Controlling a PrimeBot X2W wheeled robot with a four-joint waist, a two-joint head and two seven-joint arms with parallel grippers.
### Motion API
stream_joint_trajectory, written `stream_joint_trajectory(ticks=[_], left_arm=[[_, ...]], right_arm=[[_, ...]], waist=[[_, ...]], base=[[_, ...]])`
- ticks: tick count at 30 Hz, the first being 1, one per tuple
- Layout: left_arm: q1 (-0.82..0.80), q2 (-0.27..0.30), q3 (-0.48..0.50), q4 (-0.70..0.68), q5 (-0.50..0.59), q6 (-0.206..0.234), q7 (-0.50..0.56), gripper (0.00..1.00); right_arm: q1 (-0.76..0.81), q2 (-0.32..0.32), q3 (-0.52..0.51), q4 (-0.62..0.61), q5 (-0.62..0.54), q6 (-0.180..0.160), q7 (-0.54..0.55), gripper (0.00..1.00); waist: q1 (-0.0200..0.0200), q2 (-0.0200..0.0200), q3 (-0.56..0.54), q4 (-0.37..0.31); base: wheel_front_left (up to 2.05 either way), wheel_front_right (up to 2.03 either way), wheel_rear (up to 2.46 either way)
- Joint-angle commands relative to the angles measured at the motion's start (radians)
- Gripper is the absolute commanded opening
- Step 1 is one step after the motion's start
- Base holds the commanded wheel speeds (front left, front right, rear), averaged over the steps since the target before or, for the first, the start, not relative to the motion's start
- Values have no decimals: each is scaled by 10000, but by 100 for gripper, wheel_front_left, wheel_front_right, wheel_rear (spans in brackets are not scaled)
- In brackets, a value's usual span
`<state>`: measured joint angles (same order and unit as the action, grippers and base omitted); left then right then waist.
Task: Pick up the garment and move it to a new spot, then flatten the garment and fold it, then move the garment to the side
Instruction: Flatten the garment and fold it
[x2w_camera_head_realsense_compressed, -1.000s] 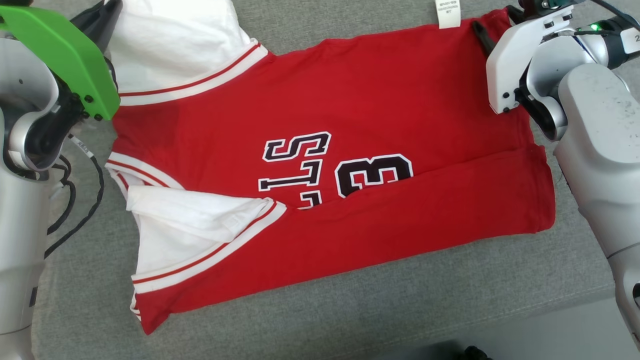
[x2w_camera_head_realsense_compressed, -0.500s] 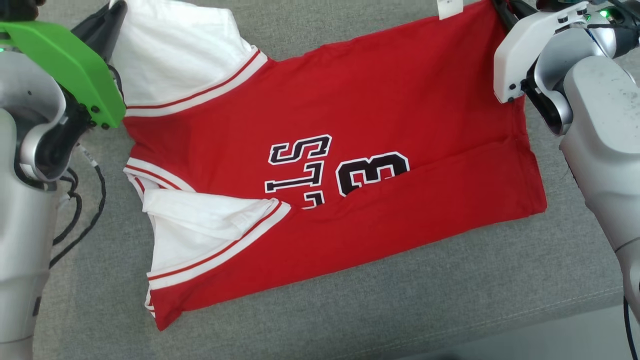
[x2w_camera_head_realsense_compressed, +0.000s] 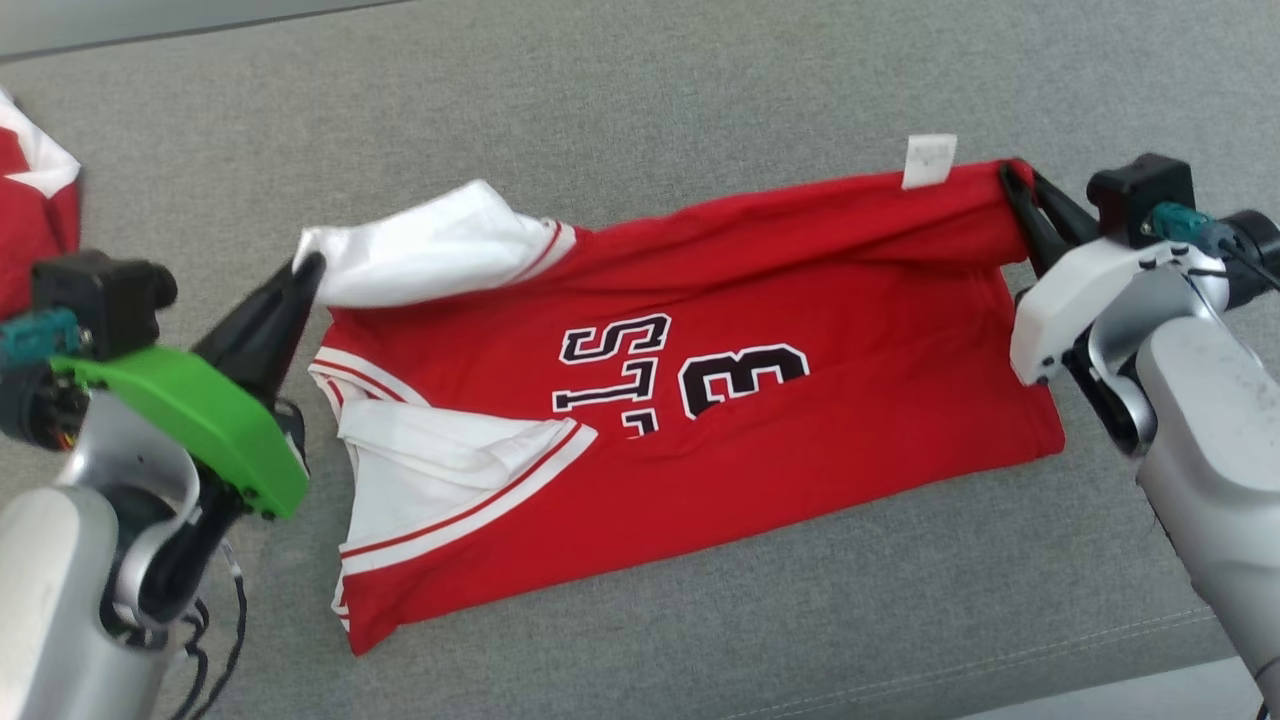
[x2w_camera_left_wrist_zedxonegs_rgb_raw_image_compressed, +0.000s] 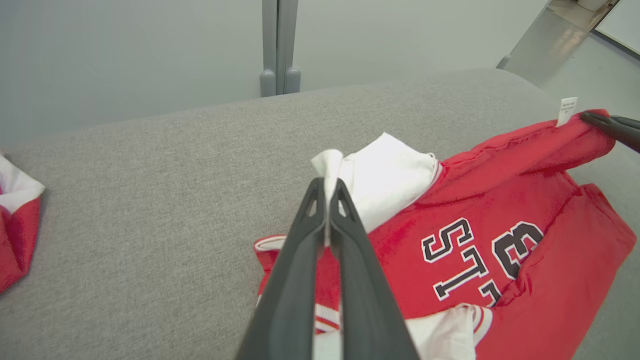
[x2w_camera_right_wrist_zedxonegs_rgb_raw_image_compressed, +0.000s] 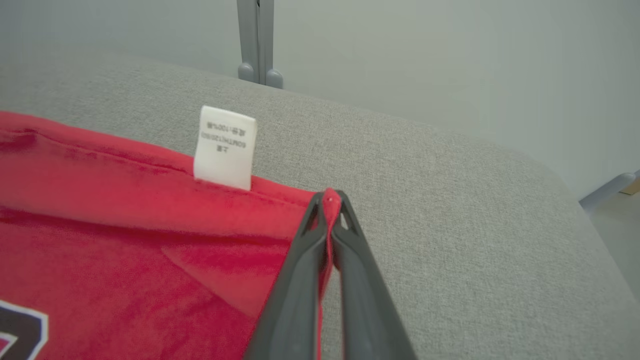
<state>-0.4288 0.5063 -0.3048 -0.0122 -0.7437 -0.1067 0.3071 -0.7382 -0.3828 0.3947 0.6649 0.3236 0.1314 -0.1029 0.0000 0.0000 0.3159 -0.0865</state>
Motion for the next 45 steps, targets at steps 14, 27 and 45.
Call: stream_joint_trajectory(ticks=[14, 27, 45], left_arm=[[3641, -738, -310, -1079, -68, 731, -1554, 0], [4710, -1632, -168, -574, 312, 1250, -3498, 100], [4714, -2273, 329, -226, 1348, 2294, -5420, 100]], right_arm=[[3370, 532, -2101, -1845, -417, -15, 177, 0], [4808, 1578, -3725, -2509, -1135, -15, -141, 100], [4688, 2291, -4662, -1841, -1428, -15, 982, 100]], waist=[[0, 0, -982, 515], [0, 0, -1134, 467], [0, 0, -1695, 780]], base=[[0, 0, 0], [0, 0, 0], [0, 0, 0]])
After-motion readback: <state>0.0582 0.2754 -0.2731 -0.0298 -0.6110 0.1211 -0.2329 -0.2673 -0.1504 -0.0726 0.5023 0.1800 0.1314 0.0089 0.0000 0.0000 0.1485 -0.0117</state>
